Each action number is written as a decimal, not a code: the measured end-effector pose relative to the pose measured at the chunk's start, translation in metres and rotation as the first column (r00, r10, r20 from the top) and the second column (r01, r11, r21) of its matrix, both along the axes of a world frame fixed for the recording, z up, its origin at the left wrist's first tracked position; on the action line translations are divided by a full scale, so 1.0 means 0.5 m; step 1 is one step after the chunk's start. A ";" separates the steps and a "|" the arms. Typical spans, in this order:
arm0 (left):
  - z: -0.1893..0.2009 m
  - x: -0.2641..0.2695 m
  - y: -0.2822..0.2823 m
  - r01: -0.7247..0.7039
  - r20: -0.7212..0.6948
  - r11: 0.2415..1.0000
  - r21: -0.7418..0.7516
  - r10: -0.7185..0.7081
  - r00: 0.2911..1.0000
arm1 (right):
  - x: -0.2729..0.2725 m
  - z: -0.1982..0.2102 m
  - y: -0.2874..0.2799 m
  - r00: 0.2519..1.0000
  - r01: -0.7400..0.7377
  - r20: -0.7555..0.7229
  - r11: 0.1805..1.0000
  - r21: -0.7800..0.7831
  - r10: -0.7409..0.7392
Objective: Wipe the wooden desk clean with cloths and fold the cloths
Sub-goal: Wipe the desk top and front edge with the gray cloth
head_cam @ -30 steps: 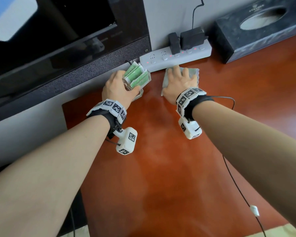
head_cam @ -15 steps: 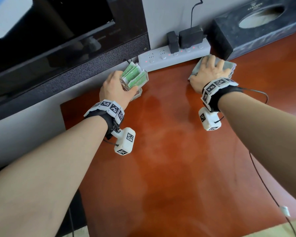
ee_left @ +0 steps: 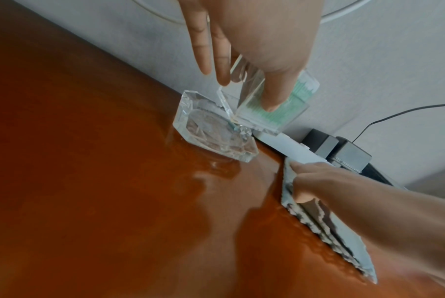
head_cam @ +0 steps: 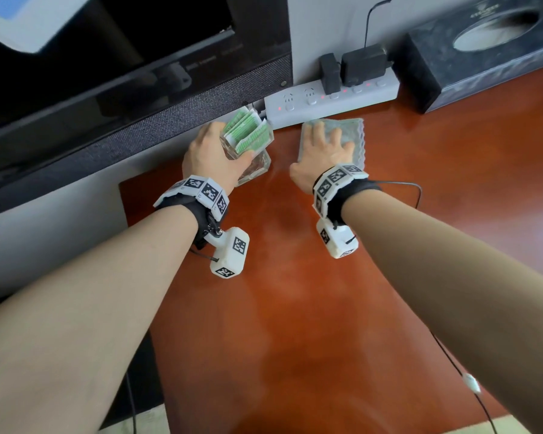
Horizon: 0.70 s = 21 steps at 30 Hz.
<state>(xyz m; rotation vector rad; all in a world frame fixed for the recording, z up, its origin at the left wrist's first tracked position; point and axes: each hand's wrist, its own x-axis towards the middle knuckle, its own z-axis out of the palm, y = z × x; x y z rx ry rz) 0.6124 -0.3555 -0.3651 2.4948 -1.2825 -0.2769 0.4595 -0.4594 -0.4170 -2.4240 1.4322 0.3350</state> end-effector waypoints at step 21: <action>-0.026 -0.127 -0.097 0.036 -0.069 0.999 0.014 -0.035 0.997 | -0.261 -0.047 0.064 0.953 -0.303 0.038 0.951 0.056 0.302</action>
